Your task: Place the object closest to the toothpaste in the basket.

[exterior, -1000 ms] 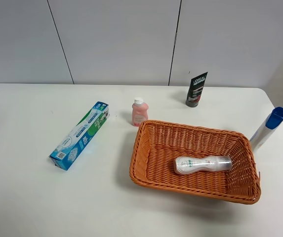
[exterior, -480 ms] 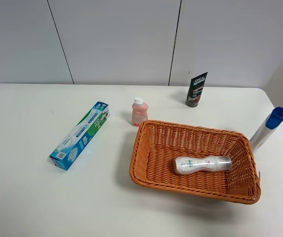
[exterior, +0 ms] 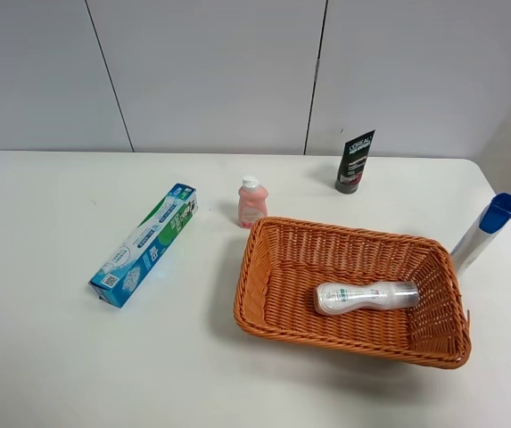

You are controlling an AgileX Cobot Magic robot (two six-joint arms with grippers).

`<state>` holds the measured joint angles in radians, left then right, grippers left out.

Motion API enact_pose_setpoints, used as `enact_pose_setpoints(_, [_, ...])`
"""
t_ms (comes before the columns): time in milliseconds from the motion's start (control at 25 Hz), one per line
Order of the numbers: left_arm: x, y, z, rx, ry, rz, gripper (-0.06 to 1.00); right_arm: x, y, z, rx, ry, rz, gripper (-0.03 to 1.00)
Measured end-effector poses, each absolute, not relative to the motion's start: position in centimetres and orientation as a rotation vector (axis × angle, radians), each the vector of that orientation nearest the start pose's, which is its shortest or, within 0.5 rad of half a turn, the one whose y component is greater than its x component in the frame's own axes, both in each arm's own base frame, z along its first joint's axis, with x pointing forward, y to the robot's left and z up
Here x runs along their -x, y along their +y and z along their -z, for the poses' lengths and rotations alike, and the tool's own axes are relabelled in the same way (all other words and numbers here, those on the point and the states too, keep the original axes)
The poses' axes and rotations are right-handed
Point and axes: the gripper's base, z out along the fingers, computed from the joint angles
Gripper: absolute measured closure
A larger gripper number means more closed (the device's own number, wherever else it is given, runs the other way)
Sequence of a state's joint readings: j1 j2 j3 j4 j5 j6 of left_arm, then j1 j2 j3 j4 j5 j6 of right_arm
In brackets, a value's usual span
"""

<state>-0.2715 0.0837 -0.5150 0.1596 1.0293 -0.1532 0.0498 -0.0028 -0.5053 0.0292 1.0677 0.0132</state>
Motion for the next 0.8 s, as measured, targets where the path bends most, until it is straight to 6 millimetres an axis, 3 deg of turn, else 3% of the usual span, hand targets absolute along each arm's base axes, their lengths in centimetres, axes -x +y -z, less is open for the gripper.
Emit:
enact_pose_setpoints(360, [-0.6,0.6,-28.1,-0.21,2.07,0.089,0.14,0.6,0.2,-27.8,0.039,2.043,-0.074,-0.03])
enact_pose_setpoints(800, [0.7,0.8,-28.0,0.115,2.013,-0.11,0.14,0.6,0.2,-27.8,0.039,2.043,-0.074,-0.03])
